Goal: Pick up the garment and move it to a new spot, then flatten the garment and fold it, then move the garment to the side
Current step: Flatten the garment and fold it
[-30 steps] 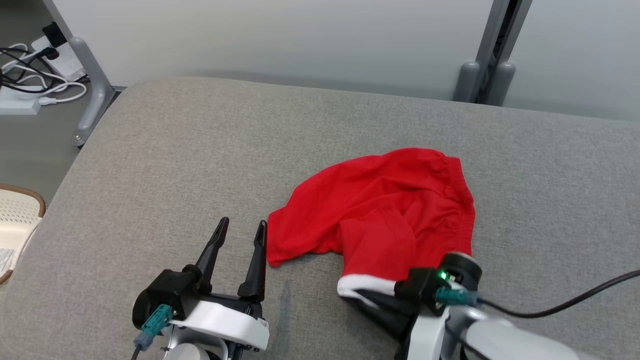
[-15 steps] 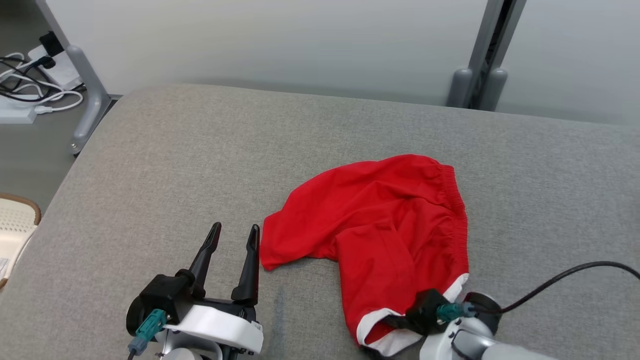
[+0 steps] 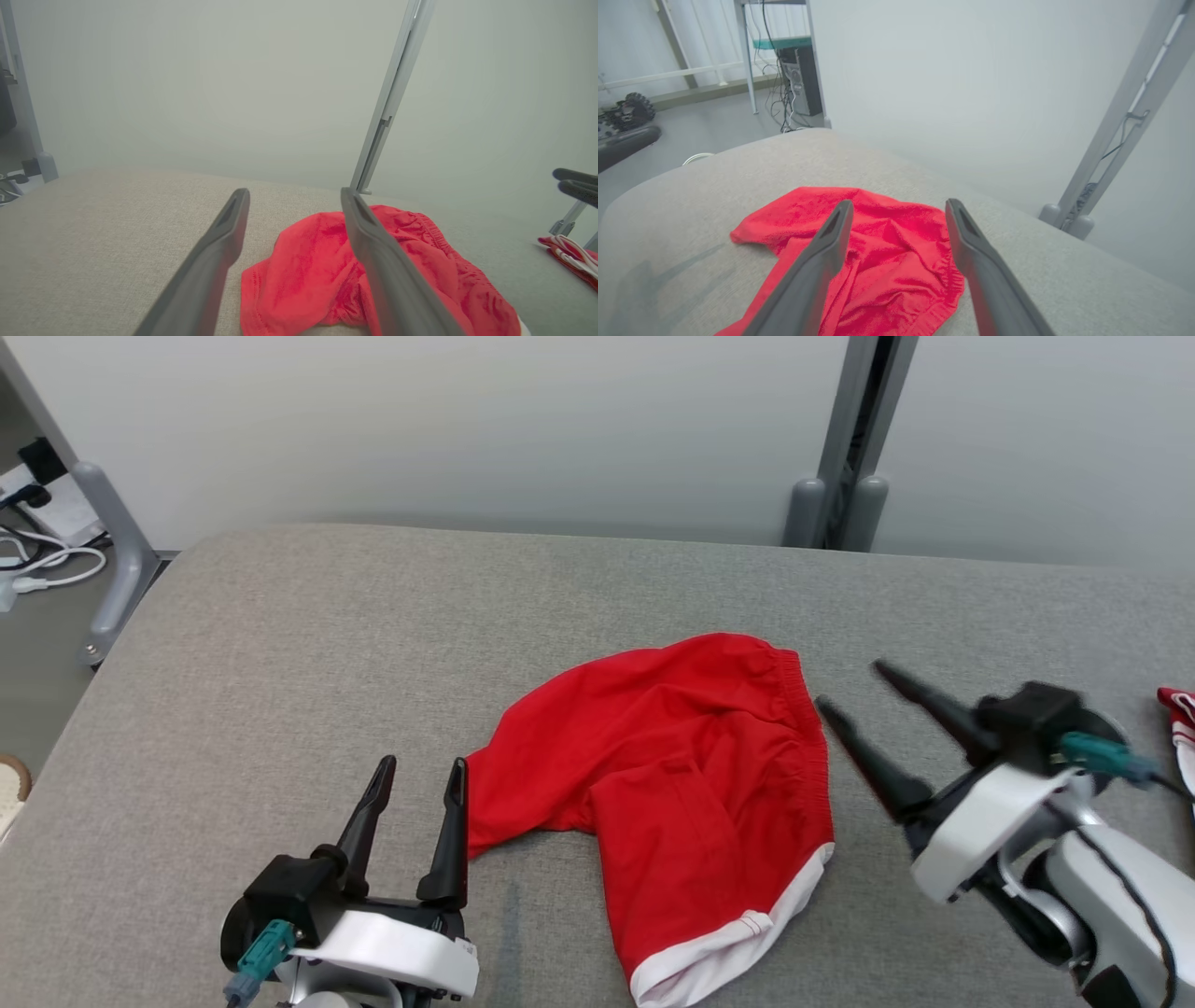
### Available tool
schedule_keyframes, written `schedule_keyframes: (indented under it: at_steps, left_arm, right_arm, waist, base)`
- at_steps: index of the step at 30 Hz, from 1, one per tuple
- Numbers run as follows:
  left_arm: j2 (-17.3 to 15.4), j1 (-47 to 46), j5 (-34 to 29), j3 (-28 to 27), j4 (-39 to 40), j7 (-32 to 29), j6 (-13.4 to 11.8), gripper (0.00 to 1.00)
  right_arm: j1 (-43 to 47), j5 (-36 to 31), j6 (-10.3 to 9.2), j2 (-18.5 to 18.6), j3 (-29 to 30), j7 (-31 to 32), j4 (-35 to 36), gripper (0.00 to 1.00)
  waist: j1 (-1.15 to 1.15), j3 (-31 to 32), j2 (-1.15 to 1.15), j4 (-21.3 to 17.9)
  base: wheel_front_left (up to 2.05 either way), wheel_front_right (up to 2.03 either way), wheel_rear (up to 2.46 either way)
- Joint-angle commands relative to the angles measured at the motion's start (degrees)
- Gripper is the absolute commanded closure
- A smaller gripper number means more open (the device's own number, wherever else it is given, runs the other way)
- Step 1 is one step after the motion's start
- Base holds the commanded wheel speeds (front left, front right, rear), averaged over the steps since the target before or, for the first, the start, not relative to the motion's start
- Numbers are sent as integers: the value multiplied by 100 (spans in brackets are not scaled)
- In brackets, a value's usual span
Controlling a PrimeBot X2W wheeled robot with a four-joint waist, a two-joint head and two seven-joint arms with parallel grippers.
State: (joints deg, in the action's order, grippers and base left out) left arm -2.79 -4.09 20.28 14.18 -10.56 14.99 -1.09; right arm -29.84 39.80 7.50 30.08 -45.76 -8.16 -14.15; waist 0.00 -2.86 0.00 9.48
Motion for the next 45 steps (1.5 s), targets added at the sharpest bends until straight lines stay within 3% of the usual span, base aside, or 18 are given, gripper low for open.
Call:
schedule_keyframes:
  at_steps: [1,8,12,20,24,29,36,42,43,44,45]
  left_arm:
    - [-22,-5,-22,-42,28,18,-31,0]
    - [-22,-5,22,-175,43,18,-24,0]
    - [-22,9,243,-254,-35,17,-9,0]
    - [-24,-206,66,-497,-366,17,-44,0]
    - [-53,-420,-208,-529,-845,10,-106,0]
    - [-238,-1095,-378,-455,-1916,-93,-11,0]
    - [-512,-1888,-576,-222,-3036,-726,126,0]
    - [-605,-2193,-528,-187,-3501,-994,166,0]
    - [-626,-2246,-514,-195,-3526,-965,178,52]
    - [-645,-2305,-501,-214,-3517,-891,177,97]
    - [-664,-2347,-495,-238,-3499,-815,167,100]
  right_arm:
    - [223,-182,0,-123,376,-199,-100,0]
    - [1145,-1172,-1,-1054,2364,-592,-290,0]
    - [1505,-1420,-1,-1481,2913,-559,-142,0]
    - [1642,-1784,-1,-1757,3170,-302,283,0]
    - [1657,-1875,-1,-1785,3191,-232,394,0]
    - [1666,-1976,-1,-1834,3217,-171,523,0]
    - [1657,-2012,-1,-1902,3268,-231,539,0]
    - [1653,-2011,-1,-1949,3254,-290,482,0]
    - [1654,-2018,-1,-1960,3241,-303,470,0]
    - [1657,-2026,-1,-1974,3225,-313,461,0]
    - [1656,-2023,-1,-1988,3207,-320,451,0]
  waist:
    - [0,8,0,-55]
    - [0,-22,0,-268]
    - [0,-43,0,-399]
    - [0,-210,0,-682]
    - [0,-344,0,-809]
    - [0,-607,0,-1060]
    - [0,-878,0,-1333]
    - [0,-921,0,-1432]
    - [0,-921,0,-1444]
    - [0,-923,0,-1455]
    - [0,-927,0,-1466]
  base:
    - [0,0,0]
    - [0,0,0]
    - [0,0,0]
    - [0,0,0]
    - [0,0,0]
    - [0,0,0]
    - [0,0,0]
    - [0,0,0]
    - [0,0,0]
    - [0,0,0]
    - [0,0,0]
